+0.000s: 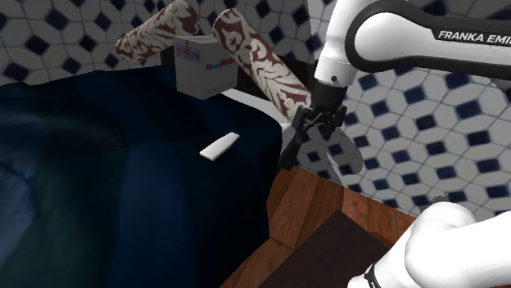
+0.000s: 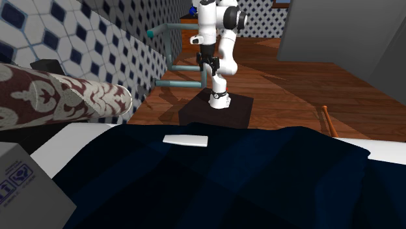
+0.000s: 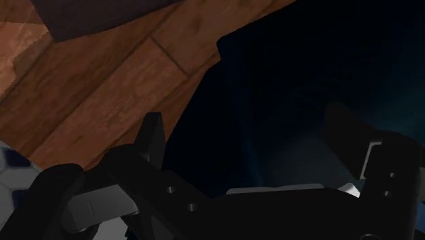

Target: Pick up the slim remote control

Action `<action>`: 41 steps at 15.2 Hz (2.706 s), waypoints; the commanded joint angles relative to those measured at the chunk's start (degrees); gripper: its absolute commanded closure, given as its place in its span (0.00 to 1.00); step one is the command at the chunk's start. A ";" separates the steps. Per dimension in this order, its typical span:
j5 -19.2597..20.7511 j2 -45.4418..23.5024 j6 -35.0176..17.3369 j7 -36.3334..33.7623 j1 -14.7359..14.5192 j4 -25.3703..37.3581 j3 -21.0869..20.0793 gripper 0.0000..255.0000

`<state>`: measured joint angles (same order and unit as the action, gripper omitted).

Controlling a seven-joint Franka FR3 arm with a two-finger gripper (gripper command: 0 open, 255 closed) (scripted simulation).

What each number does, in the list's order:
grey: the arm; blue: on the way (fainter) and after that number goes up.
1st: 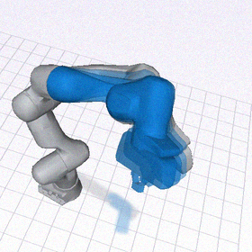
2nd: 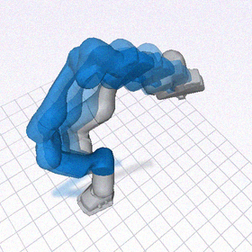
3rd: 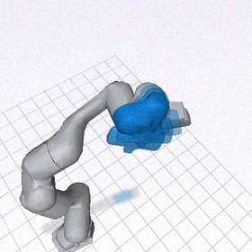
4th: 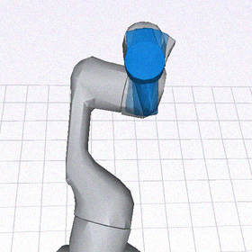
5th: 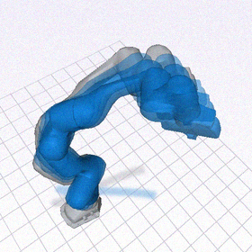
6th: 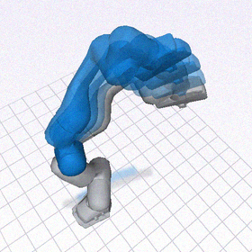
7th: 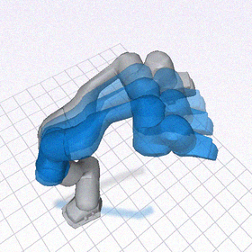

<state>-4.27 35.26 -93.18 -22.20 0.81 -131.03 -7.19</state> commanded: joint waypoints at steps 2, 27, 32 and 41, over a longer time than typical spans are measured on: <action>-1.04 -5.13 -4.16 -6.56 0.99 1.39 -2.66 0.00; 10.25 -59.99 -18.01 -55.83 2.01 43.12 -7.25 0.00; 10.96 -64.79 -19.24 -58.38 1.43 46.80 -6.15 0.00; 11.29 -66.03 -22.08 -58.61 1.35 45.17 -5.98 1.00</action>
<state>7.02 -30.74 -115.20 -80.82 2.16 -85.84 -13.17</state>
